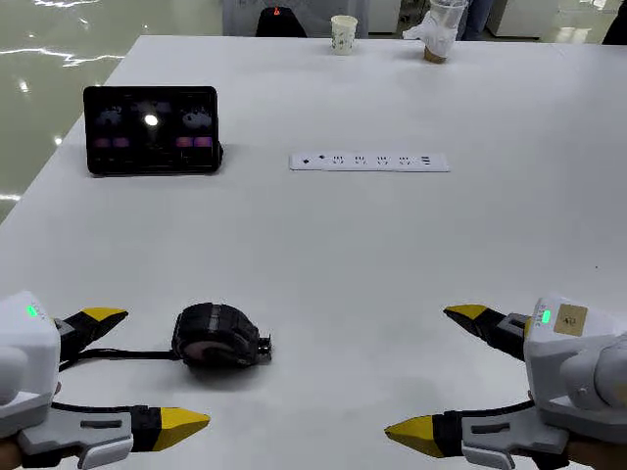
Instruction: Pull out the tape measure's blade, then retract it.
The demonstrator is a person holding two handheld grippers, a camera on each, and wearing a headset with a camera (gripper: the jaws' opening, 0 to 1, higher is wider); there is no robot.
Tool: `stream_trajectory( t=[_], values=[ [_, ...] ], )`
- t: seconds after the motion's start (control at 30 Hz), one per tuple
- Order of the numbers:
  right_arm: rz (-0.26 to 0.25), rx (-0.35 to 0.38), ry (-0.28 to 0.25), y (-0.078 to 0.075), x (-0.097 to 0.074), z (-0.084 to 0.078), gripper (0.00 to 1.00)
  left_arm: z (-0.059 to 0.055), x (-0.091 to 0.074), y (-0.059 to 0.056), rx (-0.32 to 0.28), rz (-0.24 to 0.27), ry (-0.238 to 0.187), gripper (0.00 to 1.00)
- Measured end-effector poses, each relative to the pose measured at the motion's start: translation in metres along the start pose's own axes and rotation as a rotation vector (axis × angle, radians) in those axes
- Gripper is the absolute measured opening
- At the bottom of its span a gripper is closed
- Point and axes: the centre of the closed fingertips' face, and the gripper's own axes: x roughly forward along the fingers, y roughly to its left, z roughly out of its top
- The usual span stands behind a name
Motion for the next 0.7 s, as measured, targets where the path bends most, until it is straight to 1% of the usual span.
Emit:
stream_trajectory(
  t=[0.1, 0.3, 0.47, 0.7],
  values=[
    [0.008, 0.005, 0.013, -0.003, 0.005, -0.001, 0.86, 0.0, 0.003, 0.001, 0.009, -0.007, 0.009, 0.88],
    [0.032, -0.011, 0.018, -0.004, 0.013, 0.0, 0.84, 0.001, 0.008, 0.003, 0.044, -0.027, 0.024, 0.81],
    [0.062, -0.046, 0.022, -0.003, 0.022, 0.001, 0.81, 0.0, 0.012, 0.004, 0.065, -0.052, 0.048, 0.72],
    [0.11, -0.101, 0.024, 0.0, 0.034, 0.004, 0.72, -0.001, 0.017, 0.009, 0.112, -0.069, 0.072, 0.66]
  ],
)
